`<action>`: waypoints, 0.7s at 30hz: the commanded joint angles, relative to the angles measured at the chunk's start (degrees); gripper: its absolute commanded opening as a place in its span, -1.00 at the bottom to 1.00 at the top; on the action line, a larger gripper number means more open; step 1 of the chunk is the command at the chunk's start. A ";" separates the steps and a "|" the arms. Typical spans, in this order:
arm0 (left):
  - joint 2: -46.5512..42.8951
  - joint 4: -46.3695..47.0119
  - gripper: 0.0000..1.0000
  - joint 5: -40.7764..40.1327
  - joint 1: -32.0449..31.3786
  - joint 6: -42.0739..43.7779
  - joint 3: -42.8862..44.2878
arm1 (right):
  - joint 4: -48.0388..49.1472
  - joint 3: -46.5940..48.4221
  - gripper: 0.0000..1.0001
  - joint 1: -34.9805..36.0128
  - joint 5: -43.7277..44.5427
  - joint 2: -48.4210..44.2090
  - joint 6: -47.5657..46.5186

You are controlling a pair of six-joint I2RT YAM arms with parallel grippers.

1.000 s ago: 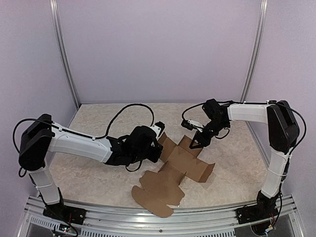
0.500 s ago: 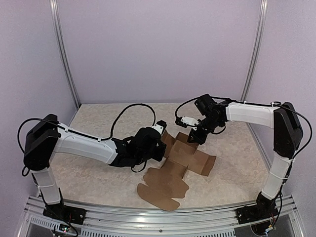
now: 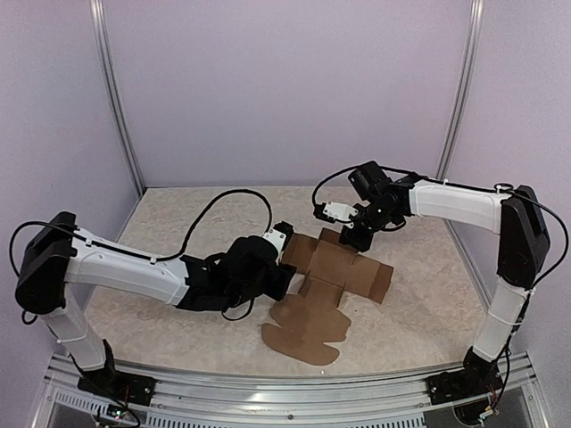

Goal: Fold the paper box

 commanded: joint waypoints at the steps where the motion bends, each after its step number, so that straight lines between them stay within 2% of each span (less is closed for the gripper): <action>1: -13.56 0.62 -0.01 1.44 -0.44 1.43 -8.82 | 3.09 2.14 -1.00 0.63 4.49 -2.76 -6.54; 4: -22.67 1.17 0.12 5.06 2.52 0.33 -14.56 | 4.62 2.20 -1.00 0.94 5.11 -2.35 -10.05; 7: -28.42 0.85 0.14 12.92 10.35 -4.11 -18.73 | 7.16 1.66 -1.00 2.11 7.56 -1.99 -13.32; 10: -30.32 3.46 0.14 19.42 18.83 -7.89 -22.41 | 9.53 0.86 -1.00 4.05 9.50 -2.00 -16.00; 15: -25.69 9.68 0.14 29.77 27.58 -10.05 -23.78 | 15.34 -4.65 -1.00 8.61 14.02 -3.57 -18.82; 21: -10.86 15.08 0.08 39.41 28.67 -6.83 -18.14 | 25.26 -13.29 -1.00 12.38 19.71 -6.14 -21.68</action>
